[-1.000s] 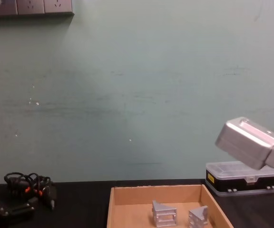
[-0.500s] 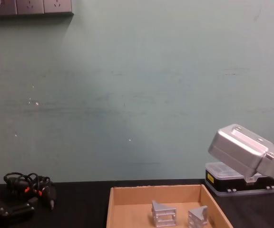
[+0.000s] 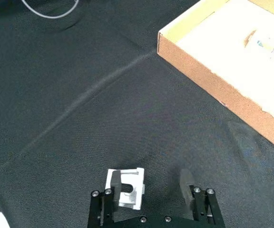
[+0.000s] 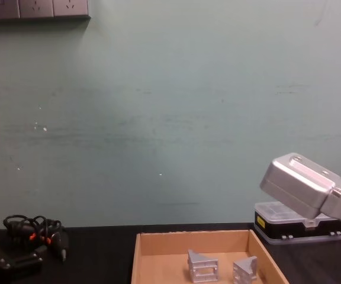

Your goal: Use one hand to pick up the angle iron from the table and place it into the box.

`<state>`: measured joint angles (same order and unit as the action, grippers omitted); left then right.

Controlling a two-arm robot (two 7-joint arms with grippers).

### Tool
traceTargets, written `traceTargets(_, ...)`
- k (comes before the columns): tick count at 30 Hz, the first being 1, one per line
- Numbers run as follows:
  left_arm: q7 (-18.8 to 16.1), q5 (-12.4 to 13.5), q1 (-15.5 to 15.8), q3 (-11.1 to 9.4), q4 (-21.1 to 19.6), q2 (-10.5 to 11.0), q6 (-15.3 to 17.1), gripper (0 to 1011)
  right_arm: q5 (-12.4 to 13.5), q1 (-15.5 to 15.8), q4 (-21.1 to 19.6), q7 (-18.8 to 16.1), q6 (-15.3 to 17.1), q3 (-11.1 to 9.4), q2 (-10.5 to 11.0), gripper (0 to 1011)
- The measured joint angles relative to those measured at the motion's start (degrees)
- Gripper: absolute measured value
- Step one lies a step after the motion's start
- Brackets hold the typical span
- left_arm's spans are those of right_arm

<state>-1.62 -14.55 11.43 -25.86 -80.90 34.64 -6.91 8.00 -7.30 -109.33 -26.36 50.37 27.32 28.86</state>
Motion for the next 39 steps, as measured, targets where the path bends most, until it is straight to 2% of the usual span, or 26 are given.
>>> traceTargets(1, 0.00, 0.00, 0.00, 0.00, 0.00, 0.00, 0.00, 1005, 0.00, 0.00, 0.00, 0.00, 0.00, 0.00, 0.00, 810)
traceTargets(2, 0.00, 0.00, 0.00, 0.00, 0.00, 0.00, 0.00, 1005, 0.01, 0.00, -0.01, 0.00, -0.01, -0.01, 0.01, 748)
traceTargets(5, 0.00, 0.00, 0.00, 0.00, 0.00, 0.00, 0.00, 1005, 0.03, 0.00, -0.03, -0.01, -0.02, -0.04, 0.02, 678)
traceTargets(7, 0.00, 0.00, 0.00, 0.00, 0.00, 0.00, 0.00, 1005, 0.03, 0.00, -0.05, -0.01, -0.03, -0.05, 0.03, 591)
traceTargets(8, 0.00, 0.00, 0.00, 0.00, 0.00, 0.00, 0.00, 1005, 0.03, 0.00, -0.05, -0.01, -0.03, -0.05, 0.03, 591)
traceTargets(12, 0.00, 0.00, 0.00, 0.00, 0.00, 0.00, 0.00, 1005, 0.05, 0.00, -0.08, -0.01, -0.03, -0.06, 0.05, 424)
traceTargets(14, 0.00, 0.00, 0.00, 0.00, 0.00, 0.00, 0.00, 1004, 0.06, 0.00, -0.08, -0.01, -0.03, -0.06, 0.05, 385)
traceTargets(19, 0.00, 0.00, 0.00, 0.00, 0.00, 0.00, 0.00, 1005, 0.08, 0.00, -0.08, -0.01, -0.03, -0.06, 0.05, 224)
traceTargets(20, 0.00, 0.00, 0.00, 0.00, 0.00, 0.00, 0.00, 1005, 0.08, 0.00, -0.08, -0.01, -0.03, -0.06, 0.05, 164)
traceTargets(22, 0.00, 0.00, 0.00, 0.00, 0.00, 0.00, 0.00, 1005, 0.09, 0.00, -0.08, -0.01, -0.02, -0.06, 0.05, 132)
traceTargets(23, 0.00, 0.00, 0.00, 0.00, 0.00, 0.00, 0.00, 1005, 0.10, 0.00, -0.09, -0.03, -0.02, -0.06, 0.05, 85)
traceTargets(26, 0.00, 0.00, 0.00, 0.01, 0.00, 0.00, 0.00, 1005, 0.11, 0.00, -0.09, -0.03, -0.03, -0.06, 0.05, 53)
traceTargets(35, 0.00, 0.00, 0.00, 0.00, 0.00, 0.00, 0.00, 1005, 0.06, 0.11, -0.13, -0.01, -0.10, -0.18, 0.02, 53)
traceTargets(39, 0.00, 0.00, 0.00, 0.00, 0.00, 0.00, 0.00, 1005, -0.30, 1.46, -1.67, 0.48, -1.85, -1.90, -0.40, 52)
